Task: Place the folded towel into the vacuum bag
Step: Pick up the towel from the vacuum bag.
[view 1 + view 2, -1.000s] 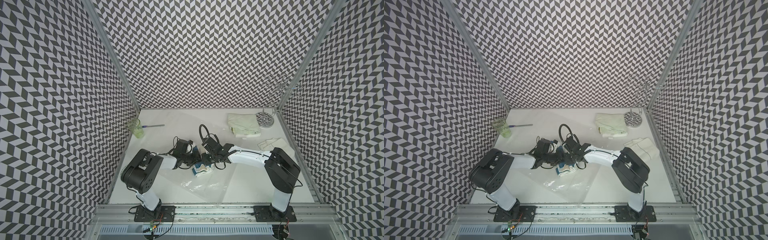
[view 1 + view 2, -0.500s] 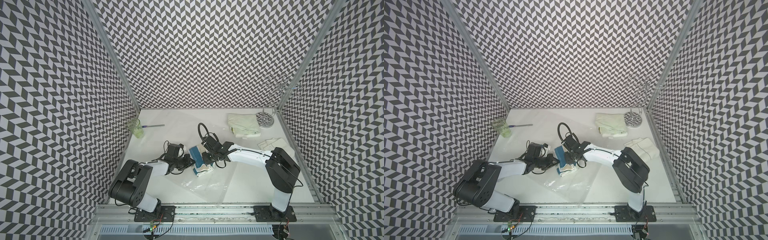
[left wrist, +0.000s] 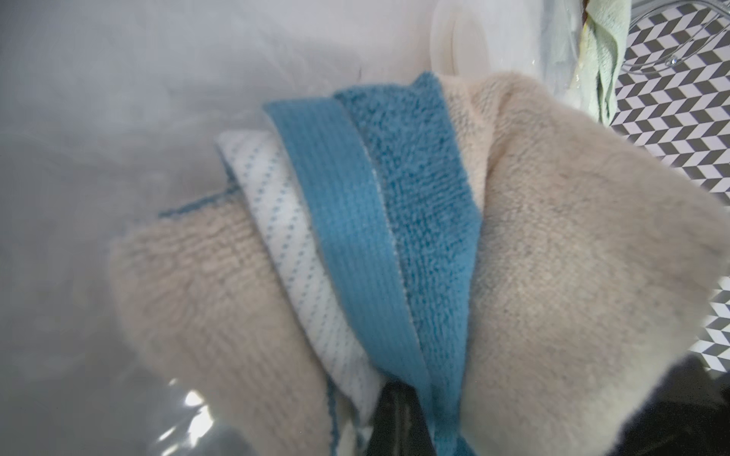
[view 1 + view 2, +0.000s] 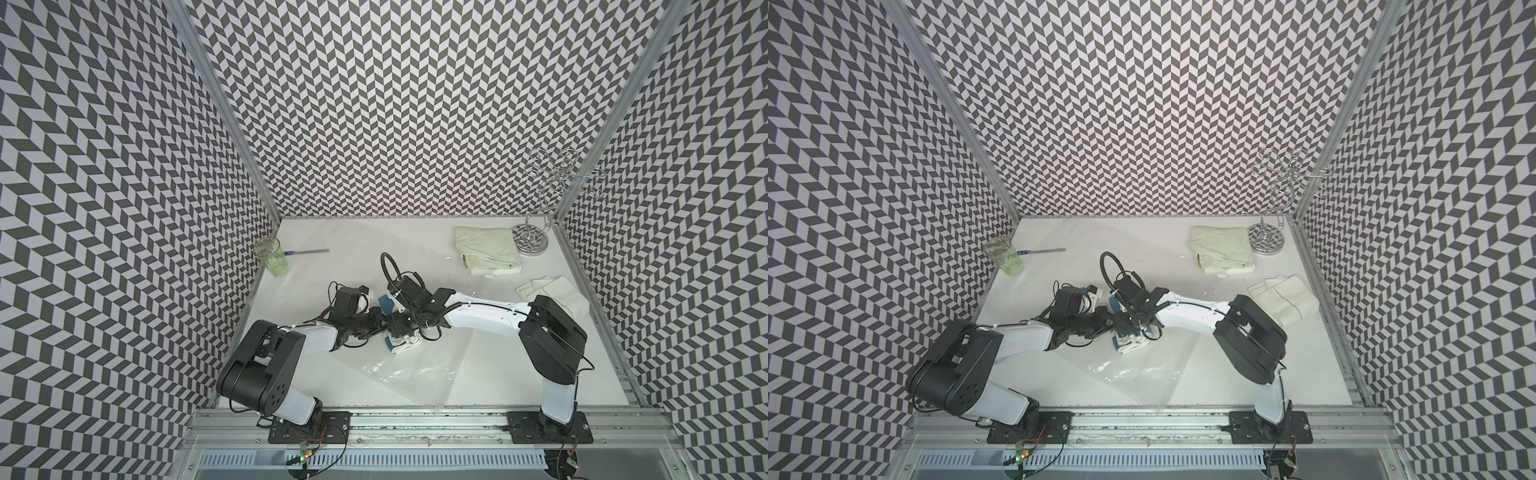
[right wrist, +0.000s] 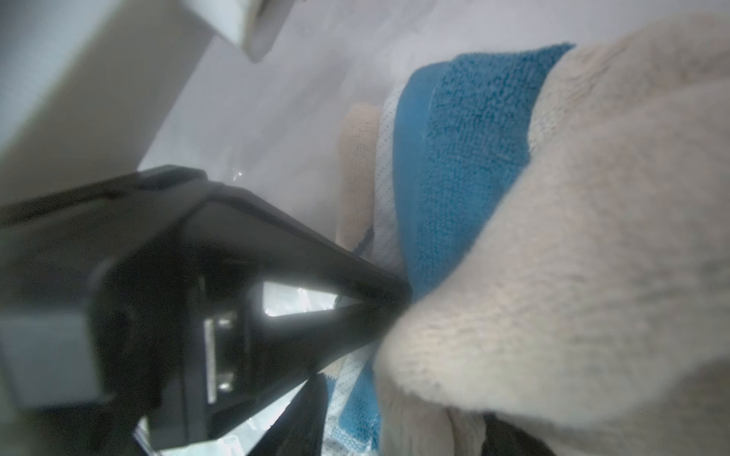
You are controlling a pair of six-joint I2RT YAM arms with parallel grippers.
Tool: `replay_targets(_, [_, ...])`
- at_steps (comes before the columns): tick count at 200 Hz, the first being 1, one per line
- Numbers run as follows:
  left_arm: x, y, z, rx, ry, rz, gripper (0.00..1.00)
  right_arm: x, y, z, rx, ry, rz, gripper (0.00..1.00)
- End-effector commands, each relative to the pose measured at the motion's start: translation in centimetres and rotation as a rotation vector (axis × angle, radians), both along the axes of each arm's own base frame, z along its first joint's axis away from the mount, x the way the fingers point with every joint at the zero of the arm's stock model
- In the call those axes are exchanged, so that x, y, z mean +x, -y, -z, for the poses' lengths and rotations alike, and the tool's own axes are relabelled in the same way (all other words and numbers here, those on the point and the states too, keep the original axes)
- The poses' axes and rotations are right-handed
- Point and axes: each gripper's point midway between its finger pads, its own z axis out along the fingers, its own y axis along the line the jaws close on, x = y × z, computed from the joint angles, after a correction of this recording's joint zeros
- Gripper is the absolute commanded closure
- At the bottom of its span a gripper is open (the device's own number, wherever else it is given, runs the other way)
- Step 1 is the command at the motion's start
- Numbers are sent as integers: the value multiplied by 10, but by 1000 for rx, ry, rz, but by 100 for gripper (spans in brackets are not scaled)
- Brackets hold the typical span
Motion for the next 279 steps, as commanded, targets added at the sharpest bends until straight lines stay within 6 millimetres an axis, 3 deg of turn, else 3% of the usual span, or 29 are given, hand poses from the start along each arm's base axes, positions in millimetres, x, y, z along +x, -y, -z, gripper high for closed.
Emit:
replay_targets(1, [6, -15, -12, 35, 25, -34, 100, -24, 18, 58, -153, -90, -42, 31])
replay_targets(41, [18, -71, -31, 51, 64, -243, 100, -32, 28, 87, -366, -14, -74, 19])
replay_targets(56, [19, -82, -33, 52, 67, -270, 100, -37, 30, 95, -432, 4, -93, 14])
replay_targets(82, [21, -86, -35, 46, 64, -277, 100, -35, 40, 109, -589, 65, -105, 14])
replay_targets(115, [24, -82, -40, 26, 71, -261, 100, -36, 51, 123, -711, 101, -119, 25])
replay_targets(165, [26, -80, -46, 17, 84, -250, 100, -42, 54, 140, -842, 129, -132, 26])
replay_targets(176, [25, -80, -48, 15, 86, -249, 100, -41, 56, 139, -842, 131, -118, 32])
replay_targets(185, [25, -79, -49, 14, 89, -245, 100, -40, 57, 136, -826, 136, -99, 44])
replay_targets(205, [23, -78, -51, 15, 91, -234, 100, -40, 47, 114, -670, 133, -81, 67])
replay_targets(218, [20, -77, -49, 24, 86, -224, 100, -38, 34, 89, -533, 122, -78, 75])
replay_targets(248, [15, -79, -28, 71, 54, -226, 100, -13, 14, 0, -273, 169, -30, 83])
replay_targets(269, [13, -77, -8, 104, 10, -230, 100, 25, 39, -56, -162, 185, 69, 86])
replay_targets(279, [14, -73, -6, 131, 14, -224, 100, 45, 62, -67, -135, 172, 125, 87])
